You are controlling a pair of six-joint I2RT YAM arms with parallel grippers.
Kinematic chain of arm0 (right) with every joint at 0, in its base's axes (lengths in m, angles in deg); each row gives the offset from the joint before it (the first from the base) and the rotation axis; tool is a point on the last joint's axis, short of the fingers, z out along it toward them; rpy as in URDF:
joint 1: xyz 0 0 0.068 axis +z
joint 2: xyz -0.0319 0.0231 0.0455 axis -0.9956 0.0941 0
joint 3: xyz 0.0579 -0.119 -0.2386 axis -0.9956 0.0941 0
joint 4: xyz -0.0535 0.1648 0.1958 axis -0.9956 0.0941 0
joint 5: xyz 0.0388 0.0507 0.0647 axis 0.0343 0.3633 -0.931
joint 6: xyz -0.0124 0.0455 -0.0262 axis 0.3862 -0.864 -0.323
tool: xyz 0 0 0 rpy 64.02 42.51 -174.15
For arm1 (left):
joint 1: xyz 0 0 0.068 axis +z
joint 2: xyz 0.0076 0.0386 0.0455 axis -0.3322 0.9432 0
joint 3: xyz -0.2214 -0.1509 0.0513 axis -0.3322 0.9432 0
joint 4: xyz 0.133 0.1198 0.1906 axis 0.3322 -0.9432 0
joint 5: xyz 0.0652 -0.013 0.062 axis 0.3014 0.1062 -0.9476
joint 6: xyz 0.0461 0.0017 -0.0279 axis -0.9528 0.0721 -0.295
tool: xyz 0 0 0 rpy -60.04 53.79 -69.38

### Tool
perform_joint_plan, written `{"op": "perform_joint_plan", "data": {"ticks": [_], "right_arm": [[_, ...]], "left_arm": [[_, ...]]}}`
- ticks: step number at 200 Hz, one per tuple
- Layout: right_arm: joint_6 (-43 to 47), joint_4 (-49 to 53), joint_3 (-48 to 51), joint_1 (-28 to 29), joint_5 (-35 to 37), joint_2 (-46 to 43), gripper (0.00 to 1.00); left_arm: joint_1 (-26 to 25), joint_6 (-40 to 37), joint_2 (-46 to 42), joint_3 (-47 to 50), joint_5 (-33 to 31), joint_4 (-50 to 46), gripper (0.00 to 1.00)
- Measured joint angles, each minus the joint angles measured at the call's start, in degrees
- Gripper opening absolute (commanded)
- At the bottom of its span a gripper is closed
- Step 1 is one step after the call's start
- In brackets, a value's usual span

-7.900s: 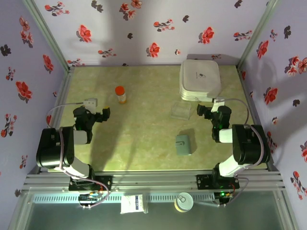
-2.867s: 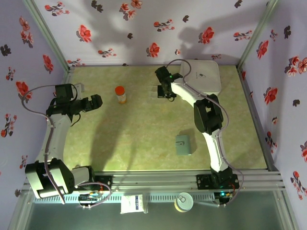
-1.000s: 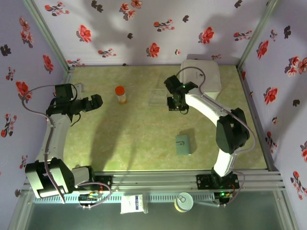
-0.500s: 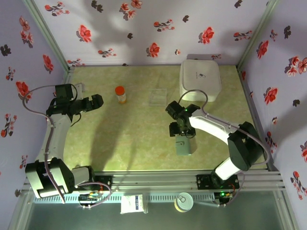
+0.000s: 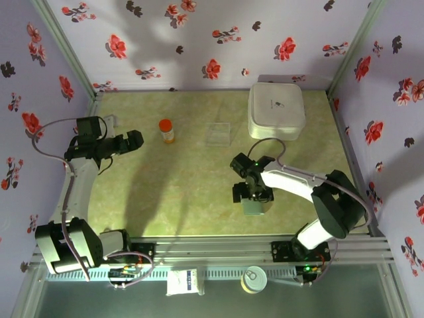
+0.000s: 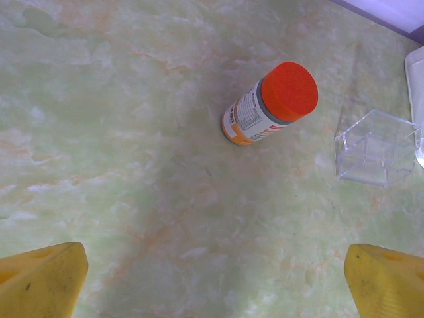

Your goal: Take the credit cards out of the card holder

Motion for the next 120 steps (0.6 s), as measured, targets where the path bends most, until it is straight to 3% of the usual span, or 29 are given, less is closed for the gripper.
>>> {"op": "perform_joint_plan", "data": {"ticks": [120], "right_arm": [[-0.09,2.25,-6.88,1.75,3.1,5.99,0.68]], "left_arm": [[0.0,0.0,0.0,0.07,0.0,0.11,1.0]]}}
